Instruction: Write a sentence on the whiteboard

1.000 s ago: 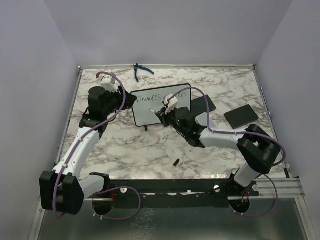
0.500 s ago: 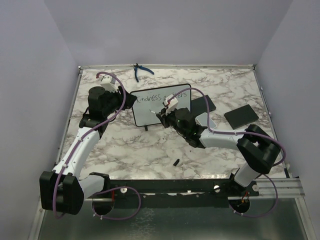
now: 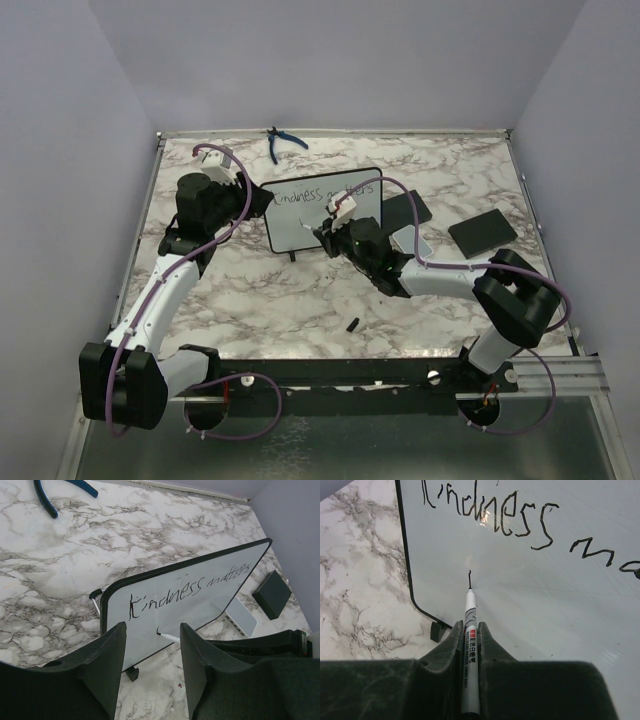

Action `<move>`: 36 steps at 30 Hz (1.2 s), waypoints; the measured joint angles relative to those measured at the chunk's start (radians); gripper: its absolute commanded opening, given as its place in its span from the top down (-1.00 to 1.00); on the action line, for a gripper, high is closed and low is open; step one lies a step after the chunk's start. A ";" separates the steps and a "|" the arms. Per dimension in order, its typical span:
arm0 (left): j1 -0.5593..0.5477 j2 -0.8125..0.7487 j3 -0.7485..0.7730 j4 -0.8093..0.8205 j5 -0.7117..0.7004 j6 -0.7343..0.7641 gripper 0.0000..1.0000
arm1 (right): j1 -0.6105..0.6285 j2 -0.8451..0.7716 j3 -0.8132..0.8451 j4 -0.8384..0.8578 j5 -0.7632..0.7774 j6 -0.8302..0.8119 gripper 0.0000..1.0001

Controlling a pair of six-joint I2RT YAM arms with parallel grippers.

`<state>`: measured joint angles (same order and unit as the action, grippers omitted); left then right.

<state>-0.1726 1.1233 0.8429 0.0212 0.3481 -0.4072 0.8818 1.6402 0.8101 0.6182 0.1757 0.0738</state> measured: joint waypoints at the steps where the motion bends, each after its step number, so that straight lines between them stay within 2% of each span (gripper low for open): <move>1: 0.000 0.000 0.000 0.000 0.000 0.000 0.03 | 0.000 0.000 0.000 0.000 0.003 0.000 0.99; 36: 0.000 0.000 0.000 0.000 0.000 0.000 0.03 | 0.003 0.000 0.007 0.020 0.036 -0.026 0.99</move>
<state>-0.1726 1.1229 0.8429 0.0216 0.3481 -0.4072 0.8848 1.6398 0.8169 0.6380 0.2119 0.0483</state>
